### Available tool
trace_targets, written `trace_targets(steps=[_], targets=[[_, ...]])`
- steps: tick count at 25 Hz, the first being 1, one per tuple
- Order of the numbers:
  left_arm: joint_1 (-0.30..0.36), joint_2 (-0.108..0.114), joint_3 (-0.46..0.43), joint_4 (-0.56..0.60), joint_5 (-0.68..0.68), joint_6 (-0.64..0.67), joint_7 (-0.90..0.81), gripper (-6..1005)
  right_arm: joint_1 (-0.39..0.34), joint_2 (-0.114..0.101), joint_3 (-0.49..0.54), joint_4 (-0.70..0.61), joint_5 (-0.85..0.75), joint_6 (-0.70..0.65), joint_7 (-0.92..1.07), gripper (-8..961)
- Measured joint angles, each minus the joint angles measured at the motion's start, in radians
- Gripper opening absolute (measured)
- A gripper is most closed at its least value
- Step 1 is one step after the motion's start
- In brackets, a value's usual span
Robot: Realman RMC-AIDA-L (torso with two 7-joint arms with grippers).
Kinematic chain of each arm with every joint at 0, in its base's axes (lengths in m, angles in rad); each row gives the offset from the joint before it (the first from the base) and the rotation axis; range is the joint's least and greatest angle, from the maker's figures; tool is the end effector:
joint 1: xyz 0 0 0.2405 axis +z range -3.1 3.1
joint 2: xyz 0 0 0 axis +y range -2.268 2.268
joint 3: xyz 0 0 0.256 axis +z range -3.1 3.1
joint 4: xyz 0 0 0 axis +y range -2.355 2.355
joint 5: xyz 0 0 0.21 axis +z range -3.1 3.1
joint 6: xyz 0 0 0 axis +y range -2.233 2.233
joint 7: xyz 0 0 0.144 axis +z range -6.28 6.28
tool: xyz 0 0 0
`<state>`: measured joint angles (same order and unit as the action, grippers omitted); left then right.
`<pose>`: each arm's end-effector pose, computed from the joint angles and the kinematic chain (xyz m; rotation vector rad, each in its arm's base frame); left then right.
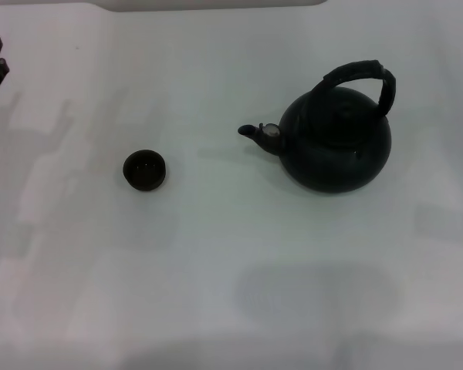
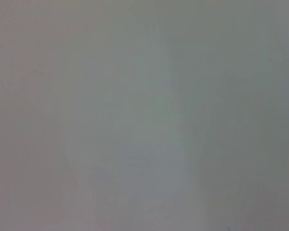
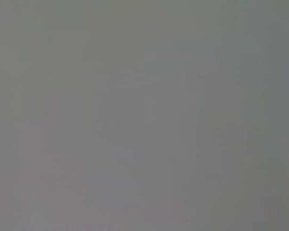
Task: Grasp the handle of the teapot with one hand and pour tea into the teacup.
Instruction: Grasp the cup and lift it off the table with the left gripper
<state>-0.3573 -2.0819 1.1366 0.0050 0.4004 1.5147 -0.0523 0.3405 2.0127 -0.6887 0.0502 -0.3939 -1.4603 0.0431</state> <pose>-0.3387 0.2809 0.0136 -1.5923 -0.2136 -0.6714 0.3997 0.2680 0.0844 -1.1664 0.3865 0.5080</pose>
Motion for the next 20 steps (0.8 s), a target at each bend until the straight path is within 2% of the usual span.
trace_targets(steps=[10,14,20], targets=[[0.009,0.000,0.000,0.001,0.000,0.014,0.000,875,-0.001,-0.002,-0.009,-0.015,-0.006,0.018,-0.038,860],[0.020,0.000,0.000,-0.002,0.001,0.051,-0.043,875,0.009,-0.002,-0.011,-0.023,-0.008,0.088,-0.043,859],[0.039,0.008,0.000,0.002,0.062,0.058,-0.127,874,0.003,0.000,-0.039,-0.023,-0.010,0.088,-0.018,858]])
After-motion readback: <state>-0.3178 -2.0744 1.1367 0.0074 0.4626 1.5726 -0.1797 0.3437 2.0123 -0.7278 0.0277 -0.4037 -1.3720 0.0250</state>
